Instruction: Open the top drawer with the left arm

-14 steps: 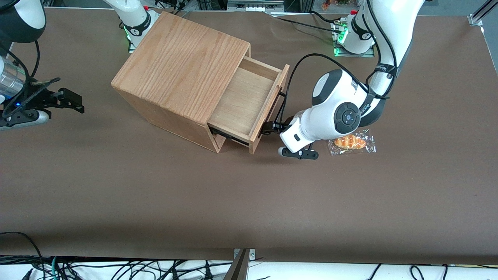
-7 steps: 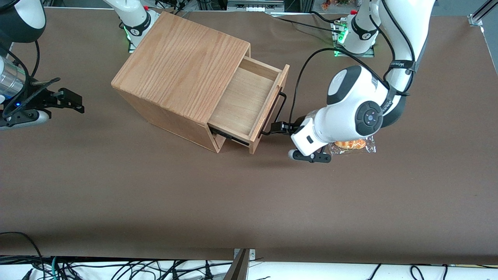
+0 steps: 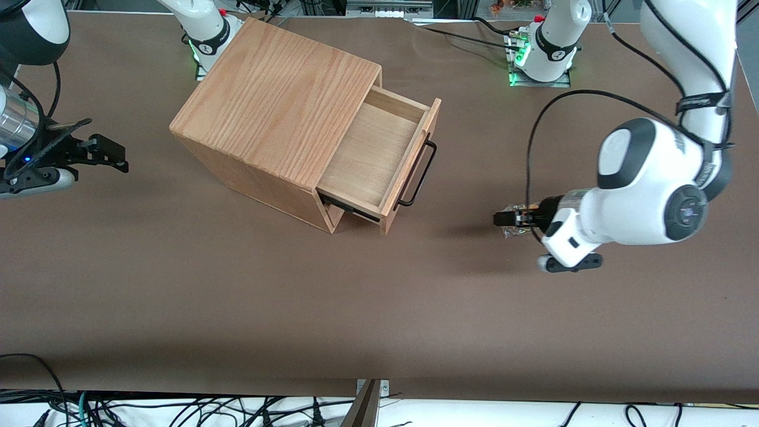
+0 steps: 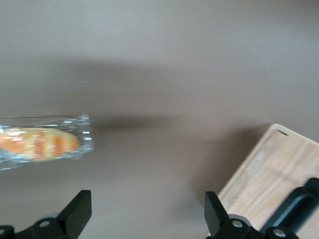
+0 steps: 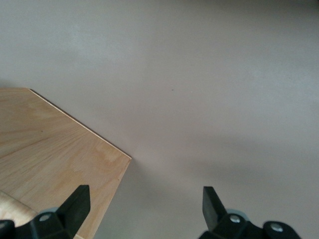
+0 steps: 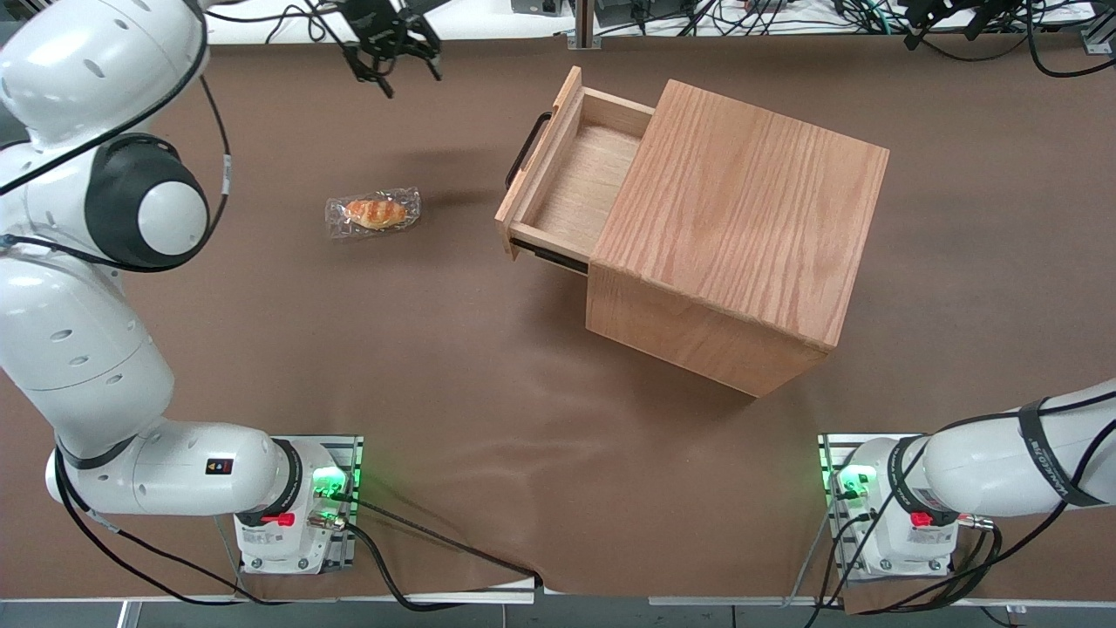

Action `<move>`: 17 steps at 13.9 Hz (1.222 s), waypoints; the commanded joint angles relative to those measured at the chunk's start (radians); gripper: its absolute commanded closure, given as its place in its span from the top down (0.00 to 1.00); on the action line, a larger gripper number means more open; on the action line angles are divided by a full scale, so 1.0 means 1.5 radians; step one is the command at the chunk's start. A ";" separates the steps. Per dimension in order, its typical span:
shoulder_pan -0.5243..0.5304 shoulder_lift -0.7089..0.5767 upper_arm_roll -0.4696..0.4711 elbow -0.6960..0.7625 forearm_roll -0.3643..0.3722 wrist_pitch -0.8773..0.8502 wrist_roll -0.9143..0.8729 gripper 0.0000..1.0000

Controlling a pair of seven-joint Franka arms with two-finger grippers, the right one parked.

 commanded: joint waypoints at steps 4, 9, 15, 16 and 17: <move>0.068 -0.028 0.000 -0.002 0.084 -0.049 0.103 1.00; 0.102 -0.070 0.031 -0.041 0.161 -0.049 0.270 1.00; 0.115 -0.185 0.040 -0.105 0.184 -0.072 0.308 1.00; 0.115 -0.199 0.039 -0.106 0.183 -0.093 0.309 1.00; 0.113 -0.220 0.039 -0.105 0.183 -0.117 0.308 1.00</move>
